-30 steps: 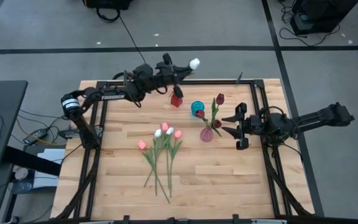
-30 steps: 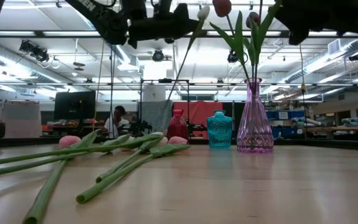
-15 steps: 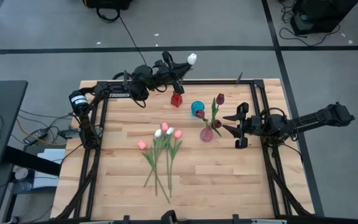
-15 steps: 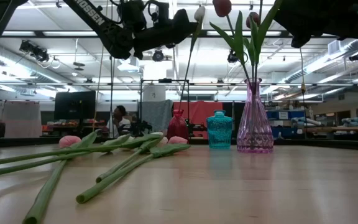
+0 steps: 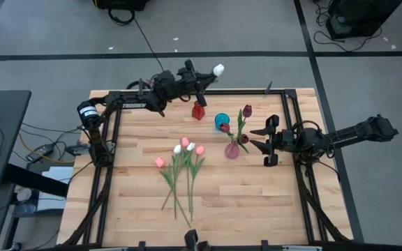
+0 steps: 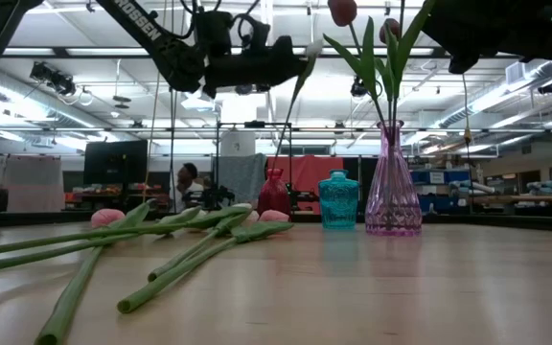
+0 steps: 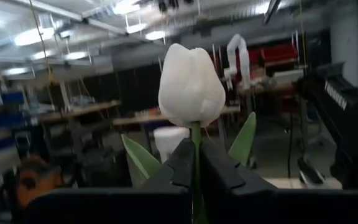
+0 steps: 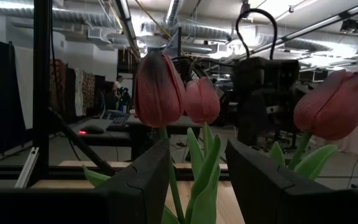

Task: Sort flowers into vase by color
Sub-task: Put the right white tulip into the red vase

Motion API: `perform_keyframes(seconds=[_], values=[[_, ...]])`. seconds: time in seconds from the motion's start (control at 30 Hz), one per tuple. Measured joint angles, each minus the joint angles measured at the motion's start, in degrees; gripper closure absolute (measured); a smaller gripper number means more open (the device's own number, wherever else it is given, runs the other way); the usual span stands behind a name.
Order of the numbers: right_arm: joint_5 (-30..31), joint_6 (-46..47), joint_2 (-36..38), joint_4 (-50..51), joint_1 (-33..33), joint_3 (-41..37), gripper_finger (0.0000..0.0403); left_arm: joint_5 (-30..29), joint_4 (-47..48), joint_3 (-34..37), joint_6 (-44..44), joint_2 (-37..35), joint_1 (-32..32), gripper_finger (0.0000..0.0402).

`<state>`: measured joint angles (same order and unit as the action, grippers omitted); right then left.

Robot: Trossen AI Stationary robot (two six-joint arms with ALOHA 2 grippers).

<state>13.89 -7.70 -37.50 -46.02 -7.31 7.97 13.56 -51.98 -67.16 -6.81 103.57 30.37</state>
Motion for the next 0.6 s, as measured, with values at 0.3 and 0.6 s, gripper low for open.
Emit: perform_keyframes(seconds=[0.3,0.6], values=[[0.00,0.00,0.00,-0.01,0.00,0.00,0.0234,-1.31,6.86,0.00,1.53,-0.15,0.05,0.0307],[0.00,0.00,0.00,0.24,0.00,0.00,0.0234,-2.67,34.99,0.00,-1.65,-8.91,0.11,0.0220]])
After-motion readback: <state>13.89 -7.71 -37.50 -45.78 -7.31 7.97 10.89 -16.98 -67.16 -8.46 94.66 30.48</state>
